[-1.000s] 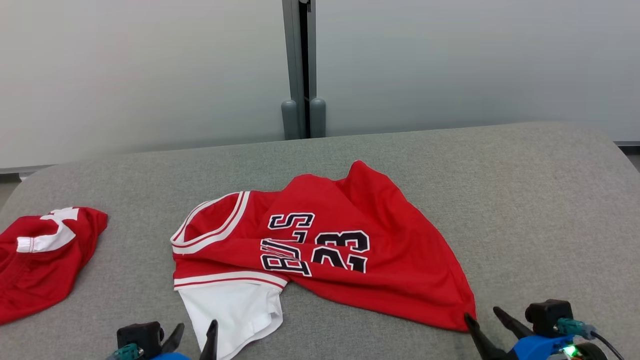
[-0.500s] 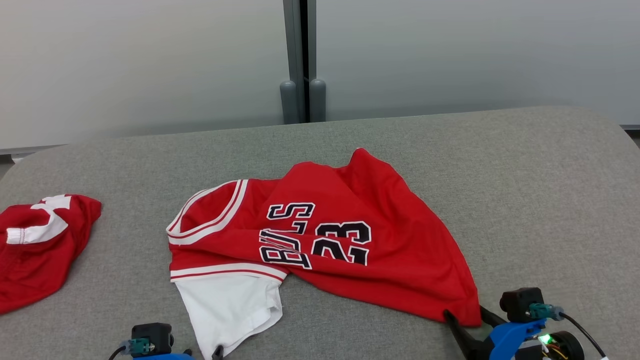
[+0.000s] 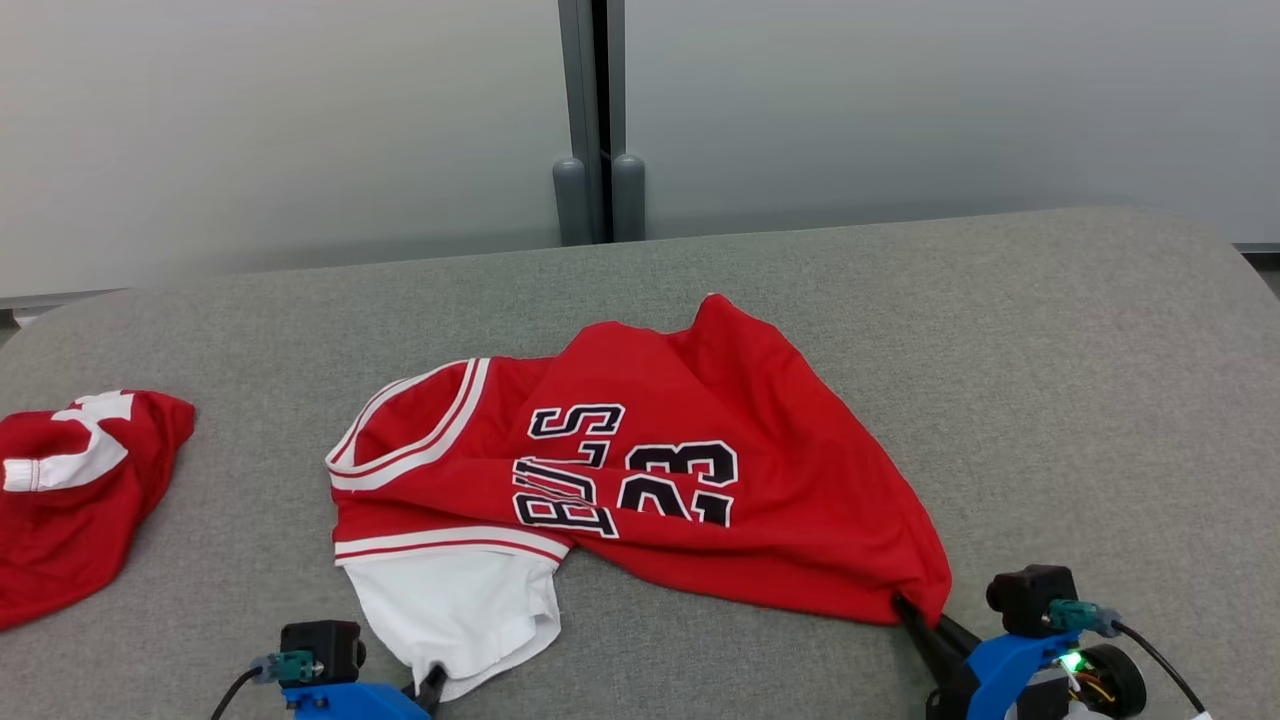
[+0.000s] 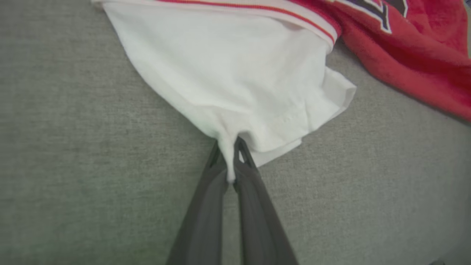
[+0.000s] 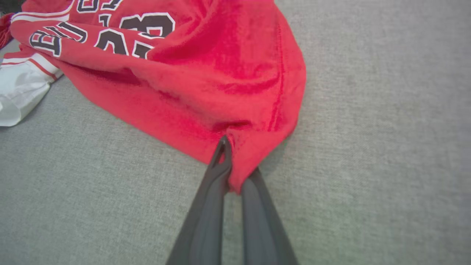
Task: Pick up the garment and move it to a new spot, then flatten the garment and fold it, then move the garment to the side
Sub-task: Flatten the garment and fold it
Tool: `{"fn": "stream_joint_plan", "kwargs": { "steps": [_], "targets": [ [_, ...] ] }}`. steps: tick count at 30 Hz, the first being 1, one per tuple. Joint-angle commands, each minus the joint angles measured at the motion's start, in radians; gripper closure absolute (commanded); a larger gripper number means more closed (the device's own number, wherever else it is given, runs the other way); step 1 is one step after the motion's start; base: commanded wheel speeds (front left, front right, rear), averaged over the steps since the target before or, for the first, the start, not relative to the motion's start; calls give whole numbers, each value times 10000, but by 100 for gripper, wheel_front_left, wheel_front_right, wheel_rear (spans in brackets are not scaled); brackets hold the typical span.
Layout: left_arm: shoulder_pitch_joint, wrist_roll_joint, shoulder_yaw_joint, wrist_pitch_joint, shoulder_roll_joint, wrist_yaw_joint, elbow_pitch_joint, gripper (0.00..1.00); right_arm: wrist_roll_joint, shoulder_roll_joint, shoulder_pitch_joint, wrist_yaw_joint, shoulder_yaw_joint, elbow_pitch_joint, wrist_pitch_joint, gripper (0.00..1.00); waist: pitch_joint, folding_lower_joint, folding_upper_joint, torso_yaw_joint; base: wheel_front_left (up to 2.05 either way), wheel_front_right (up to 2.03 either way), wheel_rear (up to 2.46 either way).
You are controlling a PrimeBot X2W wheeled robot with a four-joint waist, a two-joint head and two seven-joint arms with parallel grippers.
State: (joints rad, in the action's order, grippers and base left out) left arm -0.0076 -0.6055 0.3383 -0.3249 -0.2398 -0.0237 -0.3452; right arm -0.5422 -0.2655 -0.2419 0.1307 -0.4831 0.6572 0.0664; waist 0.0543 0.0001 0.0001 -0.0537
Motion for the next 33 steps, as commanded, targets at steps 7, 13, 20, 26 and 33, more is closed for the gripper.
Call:
{"fn": "stream_joint_plan", "kwargs": {
  "steps": [7,13,20,26,33],
  "targets": [
    [97,173,-319,325,-500,258,862,100,-1522,-391,-15,1,-247,-888,755,100,-206,-1,-1,110,0,0,0],
    [-554,426,-582,376,-1067,294,1885,100,-3031,-949,-488,1,-560,-2163,752,100,-55,-1,-1,148,0,0,0],
    [-2988,672,-826,33,-1588,14,1811,100,-4115,-1609,-2423,1,-1137,-2628,69,100,878,-1,-1,158,0,0,0],
    [-6149,1218,-685,88,-2033,-547,23,100,-4906,-1957,-5085,1,-1807,-2174,-568,100,2030,-1,-1,49,0,0,0],
    [-10097,1723,-609,919,-2173,-833,-2083,100,-5487,-1911,-8596,1,-2033,-830,-274,100,3241,-1,-1,-73,0,0,0]
  ]
}}
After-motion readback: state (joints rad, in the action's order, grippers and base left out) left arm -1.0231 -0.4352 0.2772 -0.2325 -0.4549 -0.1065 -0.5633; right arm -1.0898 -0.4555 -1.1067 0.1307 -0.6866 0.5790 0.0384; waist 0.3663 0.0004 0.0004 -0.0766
